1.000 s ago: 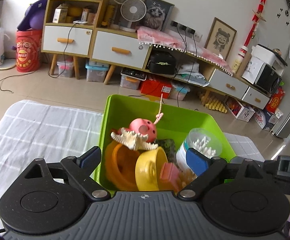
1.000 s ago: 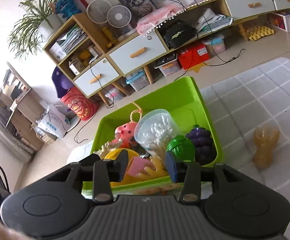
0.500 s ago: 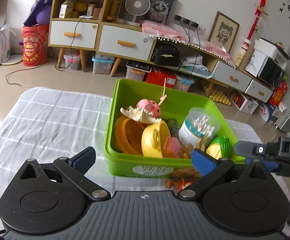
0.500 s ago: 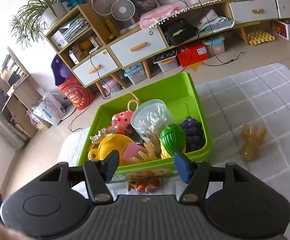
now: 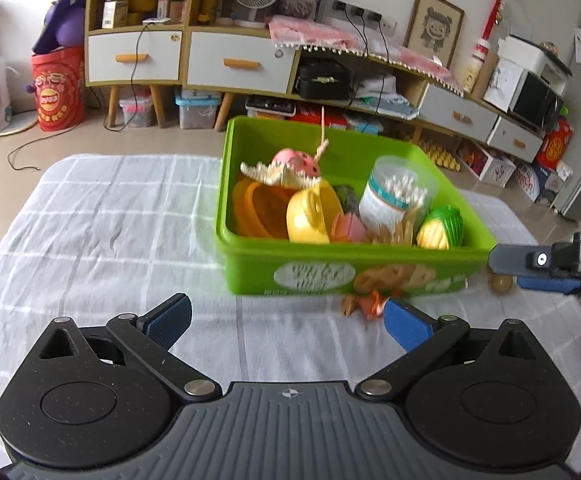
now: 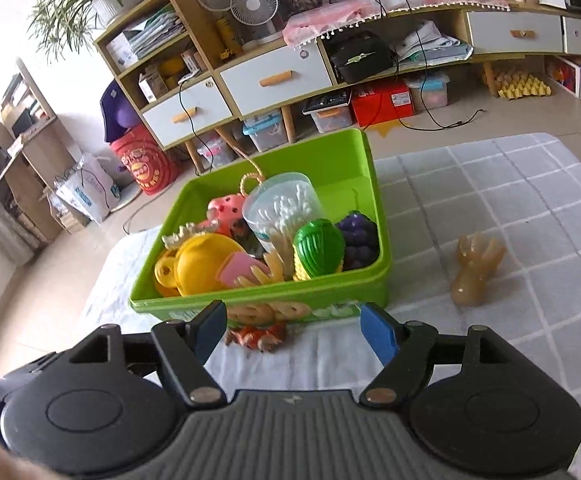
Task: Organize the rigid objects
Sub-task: 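Withdraw both tools from the bin toward the remaining toys on the mat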
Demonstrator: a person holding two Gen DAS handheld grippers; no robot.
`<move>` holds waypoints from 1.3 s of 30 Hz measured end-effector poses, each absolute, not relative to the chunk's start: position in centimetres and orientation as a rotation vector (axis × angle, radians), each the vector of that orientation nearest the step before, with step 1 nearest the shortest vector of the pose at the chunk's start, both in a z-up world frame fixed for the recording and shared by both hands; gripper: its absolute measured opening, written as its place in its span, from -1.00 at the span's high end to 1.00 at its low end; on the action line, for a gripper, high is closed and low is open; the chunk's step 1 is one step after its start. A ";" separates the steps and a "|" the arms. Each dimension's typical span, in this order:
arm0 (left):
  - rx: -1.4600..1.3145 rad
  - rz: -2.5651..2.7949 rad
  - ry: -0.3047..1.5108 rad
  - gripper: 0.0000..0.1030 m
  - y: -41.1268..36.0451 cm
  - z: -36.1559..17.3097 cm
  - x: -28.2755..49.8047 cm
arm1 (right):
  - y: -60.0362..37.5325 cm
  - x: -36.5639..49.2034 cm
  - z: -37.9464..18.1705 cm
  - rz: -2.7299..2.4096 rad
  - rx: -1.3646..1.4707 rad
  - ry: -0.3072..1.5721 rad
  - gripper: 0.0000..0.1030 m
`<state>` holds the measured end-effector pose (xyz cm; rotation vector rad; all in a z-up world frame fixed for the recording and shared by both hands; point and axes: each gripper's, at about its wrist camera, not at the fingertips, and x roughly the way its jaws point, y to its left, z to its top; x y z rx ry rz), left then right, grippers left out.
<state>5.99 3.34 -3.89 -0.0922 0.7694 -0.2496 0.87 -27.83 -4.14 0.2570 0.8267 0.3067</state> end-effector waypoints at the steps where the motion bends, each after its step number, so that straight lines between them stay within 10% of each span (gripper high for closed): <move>1: -0.084 -0.253 0.773 -0.96 3.3 -4.1 5.8 | -27.9 0.7 -4.2 0.306 0.250 0.829 -0.05; 39: 0.137 -0.368 0.796 -0.96 -1.4 -9.0 3.3 | -33.4 -0.8 -11.1 0.210 0.002 0.869 -0.28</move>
